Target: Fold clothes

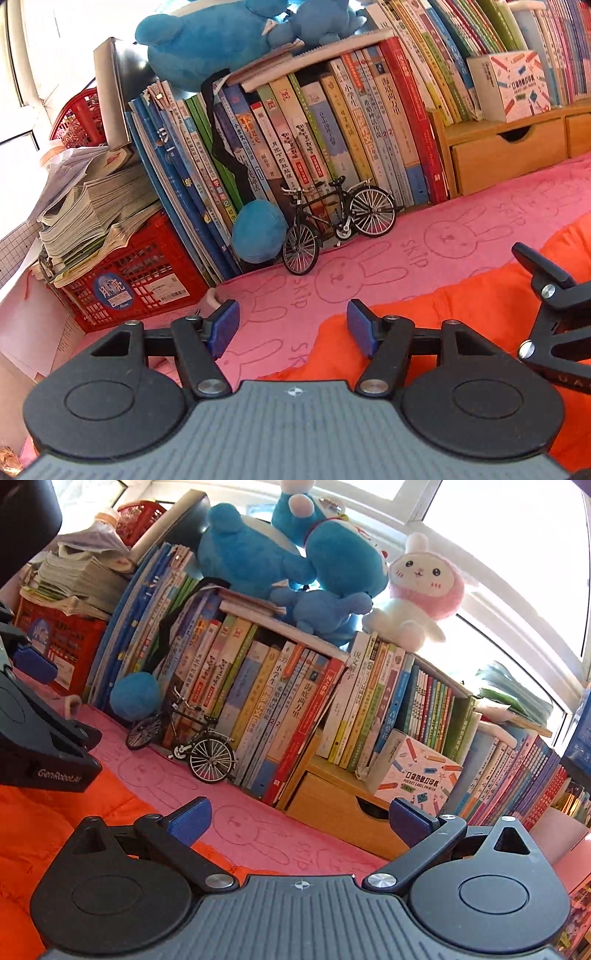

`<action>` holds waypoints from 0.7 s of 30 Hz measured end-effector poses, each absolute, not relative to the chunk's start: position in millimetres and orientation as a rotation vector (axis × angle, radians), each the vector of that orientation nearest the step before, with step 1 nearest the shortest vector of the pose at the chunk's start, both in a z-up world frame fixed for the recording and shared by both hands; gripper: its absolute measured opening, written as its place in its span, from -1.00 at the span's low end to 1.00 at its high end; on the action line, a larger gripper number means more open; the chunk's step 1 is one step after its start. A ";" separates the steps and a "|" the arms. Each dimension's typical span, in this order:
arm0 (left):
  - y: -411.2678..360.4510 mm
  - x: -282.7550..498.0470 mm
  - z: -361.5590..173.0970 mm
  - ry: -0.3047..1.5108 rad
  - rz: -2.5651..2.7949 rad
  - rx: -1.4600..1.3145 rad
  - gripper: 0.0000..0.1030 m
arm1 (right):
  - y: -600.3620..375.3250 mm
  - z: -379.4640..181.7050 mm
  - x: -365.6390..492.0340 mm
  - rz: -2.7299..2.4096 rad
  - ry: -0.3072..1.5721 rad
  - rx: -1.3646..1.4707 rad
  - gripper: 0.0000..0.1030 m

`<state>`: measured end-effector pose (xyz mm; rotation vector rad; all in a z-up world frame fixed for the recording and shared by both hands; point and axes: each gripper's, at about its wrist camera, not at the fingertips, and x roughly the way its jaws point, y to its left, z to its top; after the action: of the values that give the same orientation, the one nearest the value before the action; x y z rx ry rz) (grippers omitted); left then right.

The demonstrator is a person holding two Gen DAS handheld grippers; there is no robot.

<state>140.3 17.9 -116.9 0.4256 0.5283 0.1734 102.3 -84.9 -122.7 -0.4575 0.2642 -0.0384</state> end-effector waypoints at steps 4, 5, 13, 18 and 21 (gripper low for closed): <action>13.4 144.1 -147.4 0.556 0.177 0.530 0.25 | -98.9 -148.1 111.1 -0.091 0.367 -0.487 0.99; 15.4 144.5 -150.1 0.557 0.173 0.522 0.25 | -104.5 -152.3 110.7 -0.107 0.382 -0.480 0.99; 31.5 145.9 -165.3 0.562 0.163 0.455 0.27 | -135.6 -164.8 107.7 -0.276 0.429 -0.467 0.99; 35.9 150.7 -165.4 0.582 0.171 0.423 0.29 | -154.1 -169.2 120.4 -0.347 0.537 -0.406 0.99; 40.3 152.1 -163.3 0.590 0.159 0.390 0.29 | -160.1 -172.7 123.7 -0.343 0.576 -0.388 0.99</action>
<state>152.1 40.3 -163.3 0.3904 0.5902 0.1586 123.7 -160.1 -172.7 -0.3880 0.5755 -0.3433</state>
